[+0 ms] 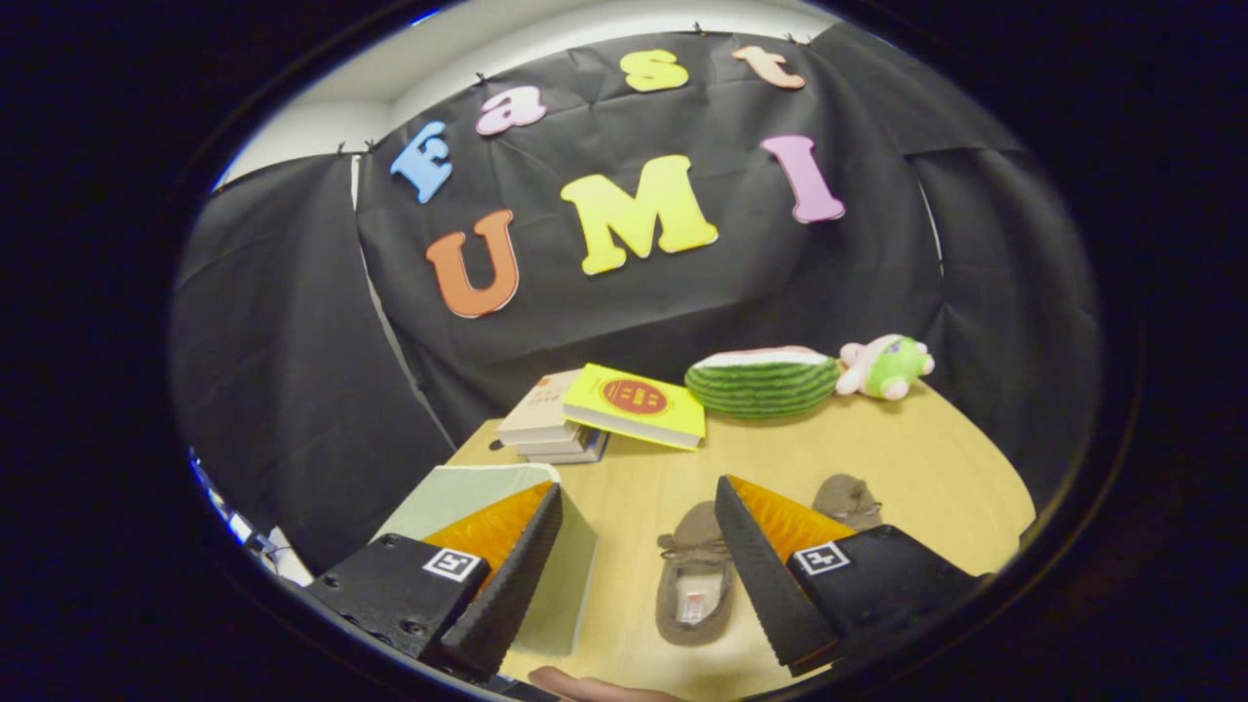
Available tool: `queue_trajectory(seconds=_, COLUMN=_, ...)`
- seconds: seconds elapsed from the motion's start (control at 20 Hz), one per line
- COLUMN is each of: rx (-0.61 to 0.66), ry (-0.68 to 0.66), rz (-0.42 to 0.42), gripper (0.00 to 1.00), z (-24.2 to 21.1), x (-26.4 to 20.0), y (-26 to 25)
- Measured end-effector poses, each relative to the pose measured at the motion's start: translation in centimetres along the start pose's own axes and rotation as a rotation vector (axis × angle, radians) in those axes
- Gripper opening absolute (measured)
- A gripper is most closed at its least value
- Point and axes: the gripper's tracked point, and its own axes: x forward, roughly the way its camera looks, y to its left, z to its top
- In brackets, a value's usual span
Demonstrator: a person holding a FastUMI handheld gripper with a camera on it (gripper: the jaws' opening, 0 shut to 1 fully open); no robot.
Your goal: Open the storage box then place both shoes into the box .Put the left shoe in first, then the right shoe, with the right side of both shoes facing outward in a uniform manner.
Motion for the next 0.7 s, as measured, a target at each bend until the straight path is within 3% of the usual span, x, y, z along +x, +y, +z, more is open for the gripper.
queue_trajectory(seconds=0.3, rx=0.099, ry=0.157, rz=0.154, gripper=0.99, z=-2.8, x=4.8, y=2.9)
queue_trajectory(seconds=0.5, rx=0.149, ry=0.292, rz=0.302, gripper=0.96, z=-5.3, x=6.7, y=5.0)
queue_trajectory(seconds=0.7, rx=0.295, ry=0.411, rz=0.445, gripper=0.90, z=-6.9, x=7.2, y=6.4)
